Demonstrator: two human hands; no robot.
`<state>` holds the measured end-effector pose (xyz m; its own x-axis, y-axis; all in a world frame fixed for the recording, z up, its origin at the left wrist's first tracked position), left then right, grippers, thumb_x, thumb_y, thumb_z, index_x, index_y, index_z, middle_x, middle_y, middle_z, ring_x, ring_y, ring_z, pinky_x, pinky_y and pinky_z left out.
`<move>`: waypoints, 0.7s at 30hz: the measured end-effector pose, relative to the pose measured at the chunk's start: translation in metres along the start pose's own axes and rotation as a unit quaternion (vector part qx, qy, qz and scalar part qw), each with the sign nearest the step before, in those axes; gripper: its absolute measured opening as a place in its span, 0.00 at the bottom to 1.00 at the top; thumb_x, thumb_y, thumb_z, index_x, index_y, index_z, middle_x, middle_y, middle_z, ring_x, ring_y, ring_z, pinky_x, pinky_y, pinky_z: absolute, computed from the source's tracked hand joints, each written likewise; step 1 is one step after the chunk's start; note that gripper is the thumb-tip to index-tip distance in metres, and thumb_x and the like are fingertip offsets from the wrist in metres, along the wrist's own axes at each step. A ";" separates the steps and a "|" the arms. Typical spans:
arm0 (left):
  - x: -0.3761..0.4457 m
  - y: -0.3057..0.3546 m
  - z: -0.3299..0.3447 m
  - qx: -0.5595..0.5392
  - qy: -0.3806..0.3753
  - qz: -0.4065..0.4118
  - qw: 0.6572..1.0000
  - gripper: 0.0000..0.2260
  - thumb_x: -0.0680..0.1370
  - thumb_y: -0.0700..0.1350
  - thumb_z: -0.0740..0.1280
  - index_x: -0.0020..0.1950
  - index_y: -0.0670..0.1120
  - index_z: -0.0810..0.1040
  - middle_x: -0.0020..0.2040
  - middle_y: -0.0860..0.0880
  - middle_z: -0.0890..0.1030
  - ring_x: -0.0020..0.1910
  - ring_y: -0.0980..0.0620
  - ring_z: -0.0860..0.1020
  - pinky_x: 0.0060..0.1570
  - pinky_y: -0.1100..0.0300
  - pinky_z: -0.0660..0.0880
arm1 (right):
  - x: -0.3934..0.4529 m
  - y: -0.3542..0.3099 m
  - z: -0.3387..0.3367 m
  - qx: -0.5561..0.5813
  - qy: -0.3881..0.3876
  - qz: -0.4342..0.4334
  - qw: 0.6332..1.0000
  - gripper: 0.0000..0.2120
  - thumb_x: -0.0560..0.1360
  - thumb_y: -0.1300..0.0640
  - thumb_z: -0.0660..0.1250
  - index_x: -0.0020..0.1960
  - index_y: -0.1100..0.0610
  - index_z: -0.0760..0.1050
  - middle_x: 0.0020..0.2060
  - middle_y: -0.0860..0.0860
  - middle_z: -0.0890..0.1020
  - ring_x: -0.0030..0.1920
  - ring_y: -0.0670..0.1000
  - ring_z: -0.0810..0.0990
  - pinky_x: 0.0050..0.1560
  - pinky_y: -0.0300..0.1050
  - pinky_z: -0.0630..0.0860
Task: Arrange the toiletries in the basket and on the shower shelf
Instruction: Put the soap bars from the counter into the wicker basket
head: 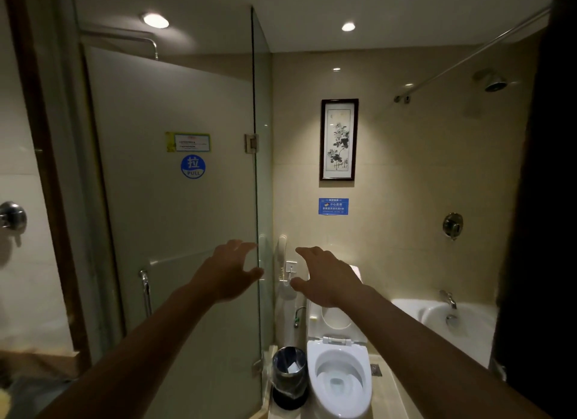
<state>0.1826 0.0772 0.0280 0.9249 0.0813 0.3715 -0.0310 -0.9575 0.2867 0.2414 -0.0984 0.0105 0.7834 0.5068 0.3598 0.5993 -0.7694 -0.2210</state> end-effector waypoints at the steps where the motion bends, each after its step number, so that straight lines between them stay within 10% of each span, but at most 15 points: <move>1: 0.005 -0.004 0.002 0.003 0.003 -0.005 1.000 0.30 0.78 0.57 0.66 0.78 0.52 0.60 0.77 0.47 0.62 0.75 0.45 0.60 0.71 0.47 0.62 | 0.008 0.001 0.005 0.008 -0.005 -0.004 1.000 0.36 0.76 0.38 0.65 0.78 0.48 0.56 0.76 0.51 0.65 0.72 0.56 0.67 0.67 0.55 0.67; 21: 0.085 -0.107 0.033 0.048 0.005 -0.085 0.995 0.31 0.78 0.58 0.65 0.78 0.51 0.61 0.75 0.46 0.65 0.72 0.44 0.65 0.70 0.51 0.63 | 0.142 -0.017 0.087 0.046 -0.043 -0.098 0.993 0.33 0.79 0.41 0.63 0.79 0.49 0.56 0.77 0.52 0.63 0.74 0.57 0.65 0.70 0.57 0.66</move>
<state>0.2769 0.1770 -0.0004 0.9098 0.2464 0.3339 0.1618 -0.9516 0.2613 0.3566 0.0208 -0.0136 0.6589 0.6776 0.3267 0.7512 -0.6160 -0.2371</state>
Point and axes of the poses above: each hand's wrist, its own x-axis towards the middle knuckle, its own z-axis out of the palm, y = z × x, the point moved 9 cm from there along x, towards the middle knuckle
